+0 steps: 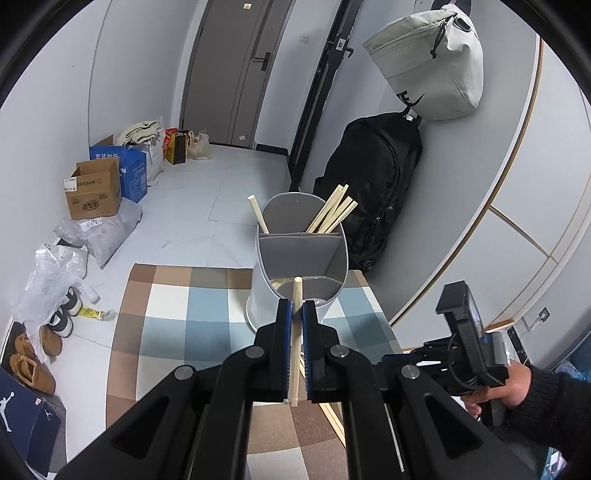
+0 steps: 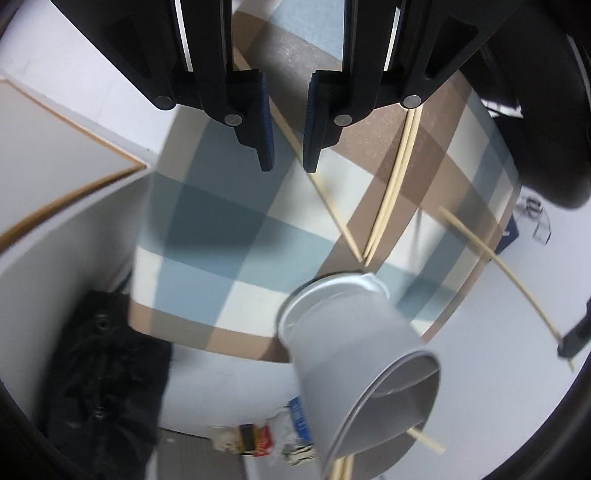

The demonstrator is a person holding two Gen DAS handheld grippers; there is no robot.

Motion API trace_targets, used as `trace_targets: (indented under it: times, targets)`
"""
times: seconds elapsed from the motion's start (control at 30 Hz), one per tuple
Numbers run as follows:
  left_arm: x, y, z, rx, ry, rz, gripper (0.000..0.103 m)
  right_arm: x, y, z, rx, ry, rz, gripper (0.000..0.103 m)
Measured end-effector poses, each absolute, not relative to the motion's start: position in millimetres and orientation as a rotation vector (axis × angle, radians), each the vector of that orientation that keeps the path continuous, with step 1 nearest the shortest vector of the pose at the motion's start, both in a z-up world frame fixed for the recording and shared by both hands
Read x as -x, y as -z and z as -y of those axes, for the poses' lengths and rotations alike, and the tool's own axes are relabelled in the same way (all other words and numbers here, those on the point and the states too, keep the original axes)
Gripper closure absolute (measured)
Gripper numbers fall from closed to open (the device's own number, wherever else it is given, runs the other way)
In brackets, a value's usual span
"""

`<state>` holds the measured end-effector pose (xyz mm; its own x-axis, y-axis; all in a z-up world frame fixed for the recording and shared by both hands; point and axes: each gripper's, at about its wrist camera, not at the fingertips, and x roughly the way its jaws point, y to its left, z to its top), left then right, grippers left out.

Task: Organize utensils
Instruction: 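Lift both held chopsticks up and carry them over the white holder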

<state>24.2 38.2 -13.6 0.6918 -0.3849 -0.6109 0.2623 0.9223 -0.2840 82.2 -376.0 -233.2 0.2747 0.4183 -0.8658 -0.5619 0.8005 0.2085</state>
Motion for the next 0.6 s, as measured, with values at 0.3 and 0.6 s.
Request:
trace_targets:
  times: [0.3, 0.6]
  targets:
    - [-23, 15, -42, 0.174, 0.346, -0.712, 0.101, -95, 235, 317, 0.217, -0.767, -1.048, 0.083]
    - [-27, 19, -50, 0.191, 0.347, -0.718, 0.101, -101, 249, 281, 0.373, -0.75, -1.04, 0.083]
